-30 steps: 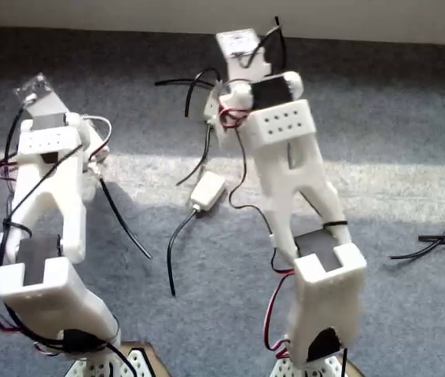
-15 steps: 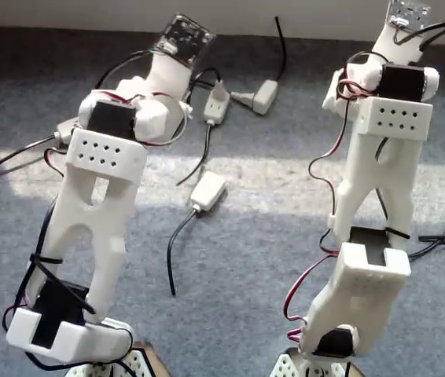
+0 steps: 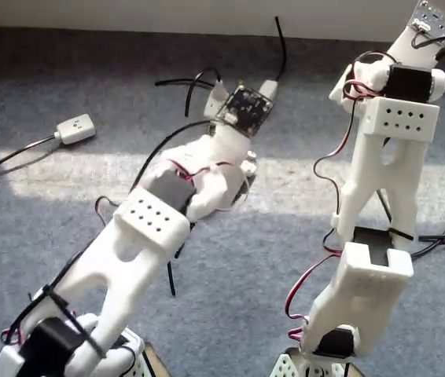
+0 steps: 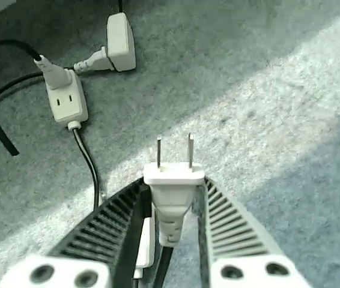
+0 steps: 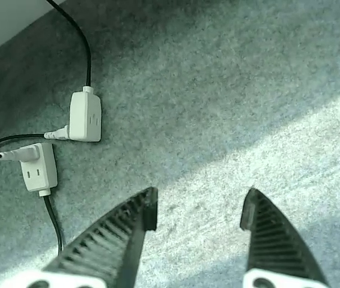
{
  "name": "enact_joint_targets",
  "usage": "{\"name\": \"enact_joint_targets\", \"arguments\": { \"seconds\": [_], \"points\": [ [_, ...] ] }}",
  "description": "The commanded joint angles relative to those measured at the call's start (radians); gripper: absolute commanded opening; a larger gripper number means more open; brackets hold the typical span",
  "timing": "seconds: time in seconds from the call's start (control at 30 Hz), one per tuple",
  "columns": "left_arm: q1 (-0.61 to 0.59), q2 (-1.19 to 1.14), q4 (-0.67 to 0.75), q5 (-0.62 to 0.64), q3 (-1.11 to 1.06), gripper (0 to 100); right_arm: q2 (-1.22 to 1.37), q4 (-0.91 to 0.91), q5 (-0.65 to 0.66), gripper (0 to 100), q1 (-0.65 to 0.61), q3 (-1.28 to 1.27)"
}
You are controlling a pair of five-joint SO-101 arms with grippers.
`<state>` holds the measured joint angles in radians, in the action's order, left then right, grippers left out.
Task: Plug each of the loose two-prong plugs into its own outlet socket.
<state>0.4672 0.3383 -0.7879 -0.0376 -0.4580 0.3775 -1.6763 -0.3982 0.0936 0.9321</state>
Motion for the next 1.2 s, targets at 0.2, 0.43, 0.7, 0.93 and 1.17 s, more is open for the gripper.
{"name": "enact_joint_targets", "arguments": {
  "seconds": [0.2,0.43,0.7,0.93,1.17],
  "points": [
    [-0.041,0.568,0.408,0.224,-0.533,1,-0.036,-0.019,-0.015,23.1,-0.041,0.016],
    [-0.041,0.753,0.683,0.222,-0.785,1,-0.076,-0.047,0.074,11.5,-0.134,0.022],
    [-0.033,0.647,0.819,0.072,-0.822,1,-0.18,-0.07,0.175,8.0,-0.228,0.024],
    [0.016,0.556,0.977,0.071,-0.82,1,-0.295,-0.09,0.207,4.5,-0.328,0.002],
    [0.018,0.46,1.086,0.068,-0.803,1,-0.458,-0.085,0.209,0.7,-0.449,-0.173]
  ]
}}
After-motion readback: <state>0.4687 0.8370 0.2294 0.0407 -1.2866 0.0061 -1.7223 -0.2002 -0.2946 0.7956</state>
